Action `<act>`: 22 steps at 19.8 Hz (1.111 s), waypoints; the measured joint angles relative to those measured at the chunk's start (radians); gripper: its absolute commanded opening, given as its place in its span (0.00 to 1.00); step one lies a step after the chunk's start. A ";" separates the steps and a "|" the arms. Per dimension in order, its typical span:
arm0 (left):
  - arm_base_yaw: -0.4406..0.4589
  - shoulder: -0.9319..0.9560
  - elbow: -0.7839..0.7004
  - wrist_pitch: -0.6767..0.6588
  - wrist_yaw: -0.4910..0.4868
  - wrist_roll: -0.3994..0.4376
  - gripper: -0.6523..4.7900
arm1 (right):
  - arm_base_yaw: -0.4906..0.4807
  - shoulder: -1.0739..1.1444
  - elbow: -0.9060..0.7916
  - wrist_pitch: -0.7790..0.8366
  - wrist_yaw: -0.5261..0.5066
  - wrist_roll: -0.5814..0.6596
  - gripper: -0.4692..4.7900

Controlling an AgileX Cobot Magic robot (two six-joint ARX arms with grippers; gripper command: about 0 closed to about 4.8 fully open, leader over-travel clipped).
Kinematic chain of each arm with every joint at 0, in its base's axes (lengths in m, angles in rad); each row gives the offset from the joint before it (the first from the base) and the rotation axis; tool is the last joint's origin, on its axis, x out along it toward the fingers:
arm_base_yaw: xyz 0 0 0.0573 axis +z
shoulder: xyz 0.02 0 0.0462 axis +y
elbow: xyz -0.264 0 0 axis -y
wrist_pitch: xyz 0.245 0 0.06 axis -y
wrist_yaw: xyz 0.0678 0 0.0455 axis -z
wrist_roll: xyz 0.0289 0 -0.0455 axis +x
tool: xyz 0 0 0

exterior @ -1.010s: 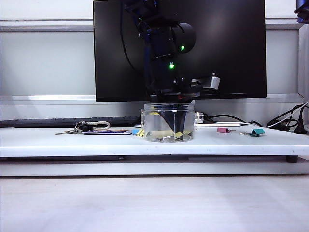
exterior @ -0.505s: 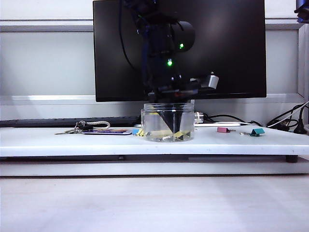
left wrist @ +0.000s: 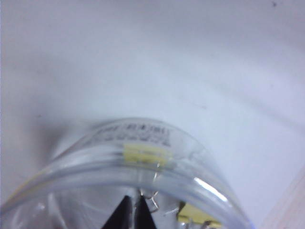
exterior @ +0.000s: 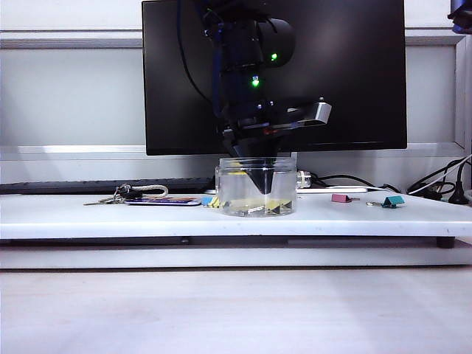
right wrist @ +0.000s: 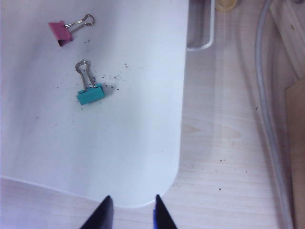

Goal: Take the clips out of the round transparent plastic box and place them on the table.

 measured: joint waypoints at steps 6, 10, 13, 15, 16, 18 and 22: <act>0.000 0.022 0.000 0.026 0.041 0.000 0.19 | 0.000 0.000 0.000 0.000 0.000 0.000 0.31; 0.001 0.043 0.002 0.028 0.045 0.000 0.19 | 0.000 0.000 0.000 0.000 0.000 0.000 0.31; 0.001 0.045 0.004 0.030 0.045 0.000 0.18 | 0.000 0.000 0.000 0.000 0.000 0.000 0.31; 0.002 0.050 0.004 0.049 0.048 0.000 0.18 | 0.000 0.000 0.000 0.000 0.000 0.000 0.31; 0.002 0.054 0.005 0.059 0.049 0.000 0.16 | 0.000 0.000 0.000 0.000 0.000 0.000 0.31; 0.002 0.058 0.008 0.064 0.051 0.000 0.16 | 0.000 0.000 0.000 0.001 0.000 0.000 0.31; 0.001 0.060 0.009 0.070 0.051 0.000 0.15 | 0.000 0.000 0.000 0.001 0.000 0.000 0.31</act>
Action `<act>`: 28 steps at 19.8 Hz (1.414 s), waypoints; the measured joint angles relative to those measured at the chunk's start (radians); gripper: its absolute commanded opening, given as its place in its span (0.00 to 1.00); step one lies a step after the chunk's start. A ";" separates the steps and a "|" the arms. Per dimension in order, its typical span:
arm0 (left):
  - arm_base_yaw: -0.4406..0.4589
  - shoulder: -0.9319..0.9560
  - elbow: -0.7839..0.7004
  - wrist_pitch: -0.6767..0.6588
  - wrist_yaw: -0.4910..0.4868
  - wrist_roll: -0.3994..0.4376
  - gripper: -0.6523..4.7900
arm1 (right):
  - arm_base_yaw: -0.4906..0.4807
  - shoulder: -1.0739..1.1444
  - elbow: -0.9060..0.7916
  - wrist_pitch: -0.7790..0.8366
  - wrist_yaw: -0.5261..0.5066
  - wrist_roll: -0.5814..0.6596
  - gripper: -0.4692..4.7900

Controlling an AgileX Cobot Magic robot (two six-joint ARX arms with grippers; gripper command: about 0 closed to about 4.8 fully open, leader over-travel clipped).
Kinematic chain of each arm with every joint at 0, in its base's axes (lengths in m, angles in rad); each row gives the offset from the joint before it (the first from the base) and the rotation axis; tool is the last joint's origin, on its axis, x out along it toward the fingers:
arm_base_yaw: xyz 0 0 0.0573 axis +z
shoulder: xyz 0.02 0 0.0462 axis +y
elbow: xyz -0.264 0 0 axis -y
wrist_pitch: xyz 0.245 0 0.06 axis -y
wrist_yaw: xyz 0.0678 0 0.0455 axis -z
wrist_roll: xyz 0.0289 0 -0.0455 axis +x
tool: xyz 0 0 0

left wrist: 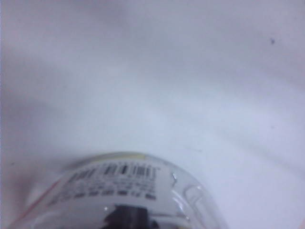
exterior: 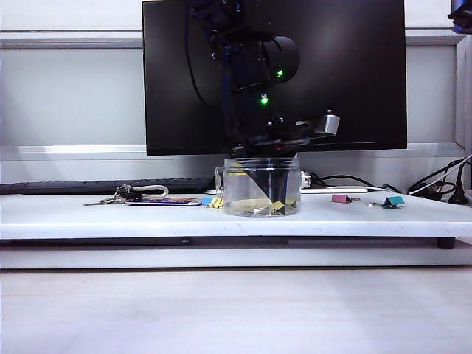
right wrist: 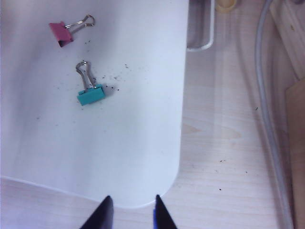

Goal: Take the clips out of the round transparent plastic box and place them on the table.

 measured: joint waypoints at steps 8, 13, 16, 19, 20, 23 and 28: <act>-0.002 -0.013 -0.004 -0.020 -0.003 -0.018 0.15 | 0.000 0.000 0.000 0.014 -0.155 0.000 0.31; -0.002 -0.060 -0.013 -0.051 -0.008 -0.018 0.15 | 0.000 0.000 0.000 0.035 -0.232 0.000 0.31; -0.002 -0.070 -0.011 -0.054 -0.008 -0.018 0.15 | 0.000 0.000 0.000 0.037 -0.235 0.000 0.31; -0.002 -0.070 -0.011 -0.071 -0.008 -0.018 0.17 | 0.000 0.000 0.000 0.036 -0.235 0.000 0.31; -0.001 -0.070 -0.011 -0.071 -0.008 -0.018 0.17 | 0.000 0.000 0.000 0.035 -0.235 0.000 0.31; 0.000 -0.070 -0.011 -0.060 -0.008 -0.018 0.19 | 0.000 0.000 0.000 0.029 -0.239 0.000 0.31; 0.022 -0.034 -0.011 -0.050 -0.010 -0.029 0.38 | 0.000 0.000 0.000 0.023 -0.240 0.000 0.31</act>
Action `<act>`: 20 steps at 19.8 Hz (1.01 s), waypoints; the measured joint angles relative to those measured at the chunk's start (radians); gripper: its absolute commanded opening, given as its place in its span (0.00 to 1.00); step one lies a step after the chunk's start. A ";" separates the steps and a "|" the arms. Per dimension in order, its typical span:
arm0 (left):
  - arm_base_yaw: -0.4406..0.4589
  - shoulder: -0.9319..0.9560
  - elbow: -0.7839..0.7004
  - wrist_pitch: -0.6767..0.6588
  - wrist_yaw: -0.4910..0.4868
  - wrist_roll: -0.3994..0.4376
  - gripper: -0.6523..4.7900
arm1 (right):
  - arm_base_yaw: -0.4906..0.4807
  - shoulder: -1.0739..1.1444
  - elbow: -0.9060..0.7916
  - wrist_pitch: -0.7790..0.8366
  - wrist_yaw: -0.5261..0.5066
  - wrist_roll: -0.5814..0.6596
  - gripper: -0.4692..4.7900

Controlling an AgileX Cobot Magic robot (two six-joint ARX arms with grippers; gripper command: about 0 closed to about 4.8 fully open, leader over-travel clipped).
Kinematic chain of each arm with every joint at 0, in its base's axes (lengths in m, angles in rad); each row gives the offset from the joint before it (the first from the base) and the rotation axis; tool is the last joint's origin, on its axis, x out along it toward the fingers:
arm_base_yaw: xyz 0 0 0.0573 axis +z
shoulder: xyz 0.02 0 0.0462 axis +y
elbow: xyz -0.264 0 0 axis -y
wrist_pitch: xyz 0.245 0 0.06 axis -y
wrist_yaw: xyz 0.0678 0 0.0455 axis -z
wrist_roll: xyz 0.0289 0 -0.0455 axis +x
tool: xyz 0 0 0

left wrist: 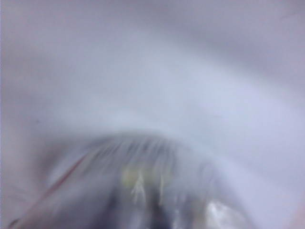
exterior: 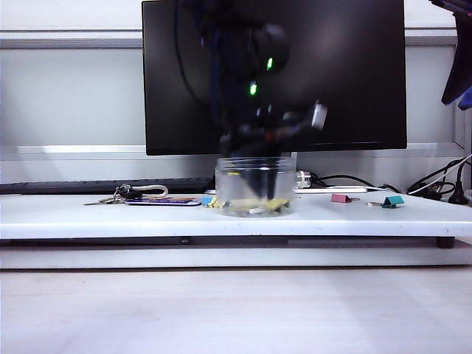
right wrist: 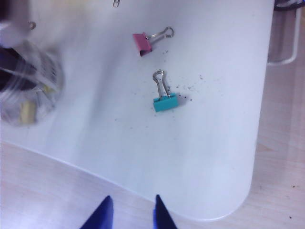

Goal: Take the clips out of the round transparent plastic box and place them on the table.

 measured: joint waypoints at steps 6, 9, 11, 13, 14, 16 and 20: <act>0.008 0.004 0.001 -0.005 0.003 -0.015 0.40 | 0.000 0.000 0.000 -0.002 -0.002 0.000 0.31; 0.008 0.006 0.001 -0.002 0.004 -0.016 0.38 | 0.000 0.000 0.000 -0.002 -0.002 0.000 0.31; 0.008 0.009 0.001 0.002 0.005 -0.015 0.33 | 0.000 0.000 0.000 -0.001 -0.002 0.000 0.31; 0.008 0.011 0.002 0.009 0.006 -0.016 0.33 | 0.000 0.000 0.000 0.001 -0.002 0.000 0.31; 0.008 0.011 0.002 0.008 0.006 -0.016 0.32 | 0.000 0.000 0.000 0.001 -0.002 0.000 0.31; 0.008 0.012 0.002 0.009 0.007 -0.016 0.32 | 0.000 0.000 0.000 0.002 -0.002 0.000 0.31; 0.008 0.012 0.002 0.009 0.007 -0.032 0.33 | 0.000 0.000 0.000 0.008 -0.002 0.000 0.31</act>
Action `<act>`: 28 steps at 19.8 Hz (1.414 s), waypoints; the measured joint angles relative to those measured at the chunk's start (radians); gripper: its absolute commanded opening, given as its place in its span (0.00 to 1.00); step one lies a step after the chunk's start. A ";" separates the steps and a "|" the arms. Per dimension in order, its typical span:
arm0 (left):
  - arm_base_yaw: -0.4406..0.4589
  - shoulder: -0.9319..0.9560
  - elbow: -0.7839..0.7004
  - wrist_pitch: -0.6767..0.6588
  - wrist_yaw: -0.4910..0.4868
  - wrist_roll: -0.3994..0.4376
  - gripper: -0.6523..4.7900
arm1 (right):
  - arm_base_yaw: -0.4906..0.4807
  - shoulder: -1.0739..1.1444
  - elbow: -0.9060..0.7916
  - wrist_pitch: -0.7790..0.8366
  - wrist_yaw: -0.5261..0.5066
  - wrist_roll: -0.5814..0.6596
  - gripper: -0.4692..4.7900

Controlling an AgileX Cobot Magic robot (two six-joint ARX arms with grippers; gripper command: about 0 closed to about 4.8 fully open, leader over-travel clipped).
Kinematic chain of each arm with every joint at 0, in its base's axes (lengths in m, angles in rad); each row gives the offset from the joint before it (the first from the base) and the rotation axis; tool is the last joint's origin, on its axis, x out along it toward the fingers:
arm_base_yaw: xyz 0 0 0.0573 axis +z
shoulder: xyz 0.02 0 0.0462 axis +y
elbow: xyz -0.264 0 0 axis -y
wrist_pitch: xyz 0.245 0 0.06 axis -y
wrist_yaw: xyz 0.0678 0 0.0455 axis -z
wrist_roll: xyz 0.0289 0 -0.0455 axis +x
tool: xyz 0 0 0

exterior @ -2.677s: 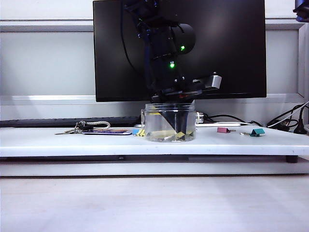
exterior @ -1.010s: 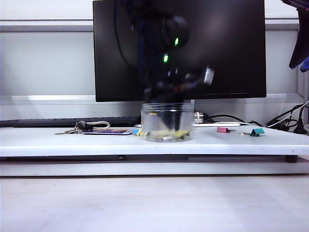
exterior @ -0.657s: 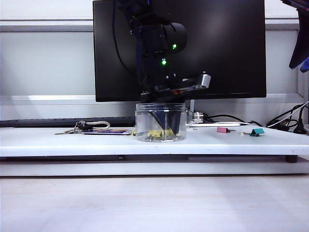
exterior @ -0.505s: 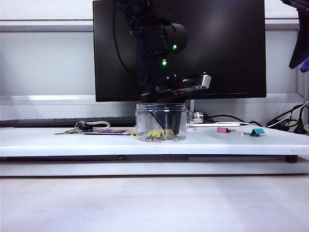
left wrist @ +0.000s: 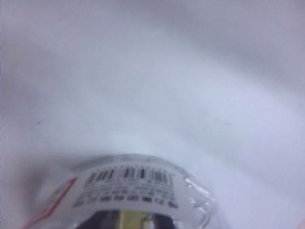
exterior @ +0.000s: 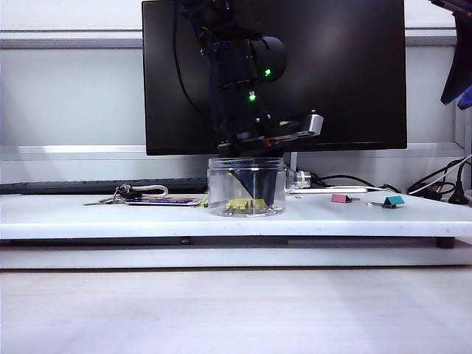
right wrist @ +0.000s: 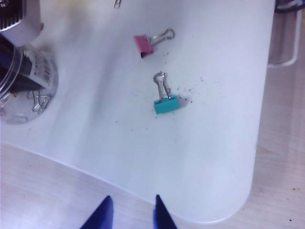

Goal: Take the clips out of the round transparent plastic box and place them on the table.

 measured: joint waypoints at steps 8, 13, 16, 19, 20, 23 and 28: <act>0.000 -0.040 -0.002 -0.047 -0.046 -0.077 0.34 | 0.000 0.000 0.000 0.001 0.000 0.000 0.31; 0.000 -0.038 -0.002 -0.060 -0.054 -0.060 0.41 | 0.000 0.000 0.000 0.001 0.000 0.000 0.31; 0.000 -0.037 -0.002 -0.059 -0.054 -0.032 0.41 | 0.000 0.000 0.000 0.001 0.000 0.000 0.31; 0.000 -0.037 -0.002 -0.049 -0.054 -0.024 0.55 | 0.000 0.000 0.000 0.001 0.000 0.000 0.31; 0.000 -0.037 -0.002 -0.045 -0.054 -0.021 0.58 | 0.000 0.000 0.000 0.001 0.000 0.000 0.31; 0.000 -0.040 -0.002 -0.029 -0.053 -0.012 0.57 | 0.000 0.000 0.000 0.001 0.000 0.000 0.31; 0.000 -0.036 -0.003 -0.029 -0.054 -0.062 0.56 | 0.000 0.001 0.000 0.001 0.000 0.000 0.31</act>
